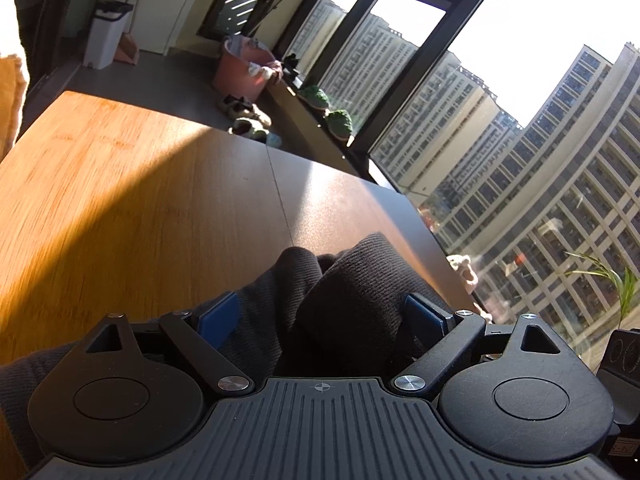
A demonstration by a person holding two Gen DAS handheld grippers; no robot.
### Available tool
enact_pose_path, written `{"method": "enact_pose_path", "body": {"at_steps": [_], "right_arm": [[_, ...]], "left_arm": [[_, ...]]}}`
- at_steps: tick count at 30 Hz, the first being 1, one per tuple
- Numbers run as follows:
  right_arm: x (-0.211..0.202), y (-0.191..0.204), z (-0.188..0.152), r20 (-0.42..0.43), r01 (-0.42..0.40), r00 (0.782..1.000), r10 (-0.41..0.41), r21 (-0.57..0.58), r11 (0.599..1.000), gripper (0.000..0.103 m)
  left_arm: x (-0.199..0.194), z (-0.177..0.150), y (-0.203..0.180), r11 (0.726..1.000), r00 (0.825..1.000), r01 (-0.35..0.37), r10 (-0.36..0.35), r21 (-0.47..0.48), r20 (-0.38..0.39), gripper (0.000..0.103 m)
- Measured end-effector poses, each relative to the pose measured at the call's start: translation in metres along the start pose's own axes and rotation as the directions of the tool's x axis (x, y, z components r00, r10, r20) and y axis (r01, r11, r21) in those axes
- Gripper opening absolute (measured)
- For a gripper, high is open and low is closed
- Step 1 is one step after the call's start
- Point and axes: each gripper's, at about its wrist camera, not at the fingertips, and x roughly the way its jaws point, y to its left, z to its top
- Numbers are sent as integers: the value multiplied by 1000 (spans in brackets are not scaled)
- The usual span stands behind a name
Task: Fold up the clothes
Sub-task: 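Roll the grey pants further with both grippers pressing the cylinder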
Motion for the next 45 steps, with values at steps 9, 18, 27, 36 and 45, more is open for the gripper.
{"method": "enact_pose_path", "body": {"at_steps": [9, 18, 27, 36, 45], "right_arm": [[3, 77, -14, 72, 178, 984, -162, -410, 895, 72], [2, 39, -2, 25, 25, 999, -22, -157, 987, 79], [-8, 23, -3, 105, 142, 987, -125, -165, 976, 55], [5, 93, -38, 184, 258, 966, -182, -606, 752, 71], [-19, 40, -8, 165, 72, 986, -20, -316, 946, 36]], "left_arm": [[-7, -2, 1, 997, 998, -57, 56, 60, 17, 97], [-9, -6, 14, 998, 998, -59, 59, 27, 11, 98], [-47, 13, 20, 1000, 996, -24, 25, -18, 86, 97], [-21, -3, -12, 991, 997, -71, 69, 111, 28, 99], [-19, -7, -4, 986, 993, -121, 120, 111, 14, 99]]}}
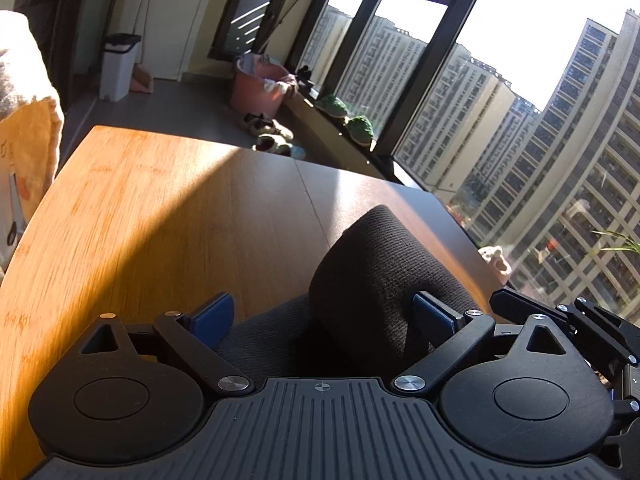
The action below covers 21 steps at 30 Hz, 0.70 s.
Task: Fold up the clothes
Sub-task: 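Roll the grey pants further with both grippers pressing the cylinder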
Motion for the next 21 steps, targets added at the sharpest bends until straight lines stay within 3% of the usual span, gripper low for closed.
{"method": "enact_pose_path", "body": {"at_steps": [9, 13, 15, 17, 18, 20, 21], "right_arm": [[7, 17, -5, -68, -21, 998, 16, -81, 997, 43], [3, 23, 0, -77, -56, 996, 48, -107, 993, 48], [-3, 13, 3, -55, -74, 996, 71, -50, 996, 49], [-5, -2, 2, -32, -66, 997, 68, 46, 997, 70], [-4, -9, 1, -26, -51, 998, 53, 96, 994, 85], [9, -23, -7, -64, -34, 997, 47, 186, 982, 87], [16, -28, -12, -76, -61, 994, 83, 247, 967, 87]], "left_arm": [[-15, 9, -2, 1000, 998, 5, -3, -23, 55, 98], [-1, 6, -3, 999, 999, -32, 31, 12, 25, 99], [3, 0, 2, 999, 999, -44, 44, 16, 10, 99], [2, -2, 12, 999, 999, -44, 44, -11, 4, 100], [1, -3, 17, 999, 999, -43, 43, -30, 0, 100], [0, -4, 24, 998, 999, -37, 37, -56, -6, 100], [-1, -4, 24, 998, 999, -36, 36, -58, -5, 100]]}}
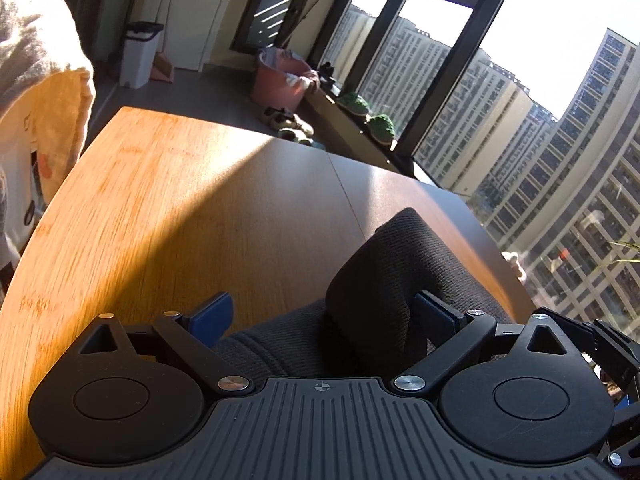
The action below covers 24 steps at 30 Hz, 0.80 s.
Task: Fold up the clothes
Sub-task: 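Roll the grey pants further with both grippers pressing the cylinder, then push the roll over the remaining pants with the right gripper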
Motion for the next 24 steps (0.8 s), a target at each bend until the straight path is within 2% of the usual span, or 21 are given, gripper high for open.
{"method": "enact_pose_path", "body": {"at_steps": [2, 4, 6, 7, 8, 9, 10, 11, 12, 13, 15, 17, 18, 19, 20, 23, 24], "right_arm": [[15, -12, -5, -36, -66, 997, 71, 123, 990, 87], [25, -18, -7, -45, -88, 994, 99, 204, 975, 71], [23, -22, -4, -23, -88, 995, 95, 227, 970, 56], [20, -25, 1, -12, -81, 996, 86, 235, 969, 54], [17, -26, 6, -2, -59, 998, 60, 217, 974, 53], [13, -14, 7, 5, 7, 1000, -7, 110, 994, 53], [9, -2, 9, 20, 76, 997, -76, -3, 997, 53], [4, 11, 10, 43, 147, 989, -143, -115, 982, 53], [5, 24, 7, 62, 204, 979, -195, -227, 952, 53], [8, 44, 0, 87, 263, 965, -249, -381, 886, 54], [16, 71, -17, 92, 280, 957, -277, -556, 783, 56], [20, 91, -36, 135, 300, 948, -288, -683, 666, 58], [23, 101, -46, 158, 308, 944, -291, -738, 600, 58], [25, 109, -53, 180, 317, 940, -289, -772, 551, 58], [25, 113, -57, 192, 318, 940, -282, -792, 521, 58], [21, 115, -58, 179, 290, 950, -257, -811, 508, 60], [17, 112, -53, 145, 257, 960, -241, -799, 543, 62]], "left_arm": [[-2, 1, 0, 1000, 1000, 4, -4, -5, 2, 100], [-4, 3, 1, 1000, 1000, 15, -15, -13, 12, 100], [-7, 7, 2, 999, 999, 21, -20, -29, 33, 98], [-9, 9, 3, 999, 999, 26, -24, -36, 43, 98], [-11, 11, 5, 998, 998, 32, -30, -45, 54, 98], [-13, 14, 7, 998, 997, 36, -32, -57, 66, 98], [-15, 16, 9, 997, 996, 36, -31, -68, 78, 98], [-18, 19, 11, 996, 995, 42, -35, -81, 90, 98], [-20, 21, 12, 994, 994, 55, -45, -99, 101, 98], [-23, 24, 13, 990, 992, 74, -61, -117, 112, 98], [-29, 30, 12, 983, 986, 123, -105, -138, 131, 98], [-34, 32, 5, 980, 981, 153, -136, -125, 135, 99], [-34, 32, 2, 982, 982, 155, -140, -111, 130, 99], [-32, 31, -2, 987, 985, 138, -128, -87, 117, 99], [-30, 30, -7, 990, 988, 122, -115, -63, 103, 99], [-18, 20, -10, 1000, 997, 28, -28, 0, 67, 100], [-16, 16, -7, 1000, 998, 25, -25, 0, 62, 100]]}}
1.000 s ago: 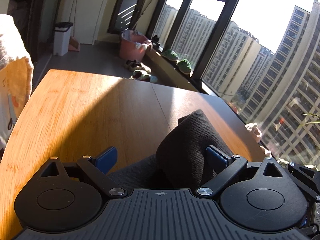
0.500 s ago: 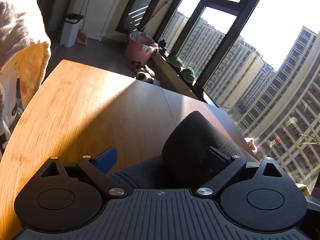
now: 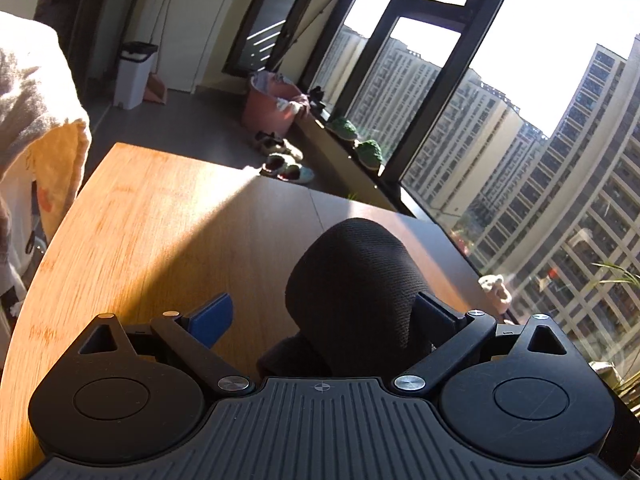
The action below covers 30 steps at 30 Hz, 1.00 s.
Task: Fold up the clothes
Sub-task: 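Push the roll over the remaining pants with the right gripper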
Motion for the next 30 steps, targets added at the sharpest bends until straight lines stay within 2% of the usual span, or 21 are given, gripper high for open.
{"method": "enact_pose_path", "body": {"at_steps": [2, 3, 4, 5, 8, 9, 12, 14, 16, 17, 20, 21, 24, 26, 28, 30], "right_arm": [[-4, -23, -1, -12, -99, 995, 101, 132, 986, 68], [-5, -42, -3, -8, -173, 983, 181, 243, 954, 73], [-4, -66, -10, 18, -270, 958, 286, 390, 880, 75], [-1, -84, -18, 46, -332, 933, 358, 497, 802, 76], [3, -109, -43, 146, -448, 864, 482, 662, 601, 80], [1, -114, -46, 188, -476, 848, 495, 682, 555, 85], [-6, -130, -54, 318, -558, 797, 514, 713, 424, 87], [-5, -138, -58, 324, -551, 802, 502, 728, 409, 91], [0, -133, -59, 239, -473, 843, 483, 757, 450, 92], [12, -128, -56, 201, -446, 845, 496, 778, 443, 92], [24, -105, -66, 173, -416, 824, 539, 831, 369, 92], [23, -94, -64, 146, -403, 831, 536, 823, 401, 83], [14, -73, -55, 105, -372, 867, 486, 786, 494, 81], [13, -71, -46, 97, -364, 879, 467, 770, 525, 80], [9, -72, -38, 92, -366, 889, 448, 733, 574, 80], [2, -81, -36, 132, -402, 881, 454, 714, 573, 81]], "left_arm": [[-1, -10, 10, 1000, 1000, 14, -14, -23, -7, 100], [-3, -15, 14, 999, 1000, 21, -21, -32, -4, 101], [-6, -20, 19, 999, 1000, 30, -30, -41, -1, 102], [-10, -25, 24, 998, 999, 41, -40, -51, 3, 102], [-18, -33, 35, 996, 998, 59, -59, -66, 6, 103], [-21, -35, 37, 997, 998, 57, -57, -61, 6, 103], [-27, -38, 42, 997, 998, 55, -55, -56, 4, 103], [-29, -38, 43, 997, 998, 58, -58, -44, 5, 103], [-29, -39, 44, 997, 997, 72, -72, -37, 10, 103], [-28, -39, 45, 996, 997, 81, -81, -45, 11, 103], [-28, -39, 51, 991, 995, 103, -102, -81, 12, 103], [-30, -38, 52, 991, 995, 103, -102, -87, 16, 103], [-41, -36, 54, 993, 996, 82, -81, -89, 22, 103], [-46, -35, 51, 997, 998, 53, -51, -62, 23, 103], [-48, -36, 48, 999, 999, 24, -24, -30, 24, 103], [-47, -38, 49, 1000, 1000, 19, -19, -18, 24, 103]]}}
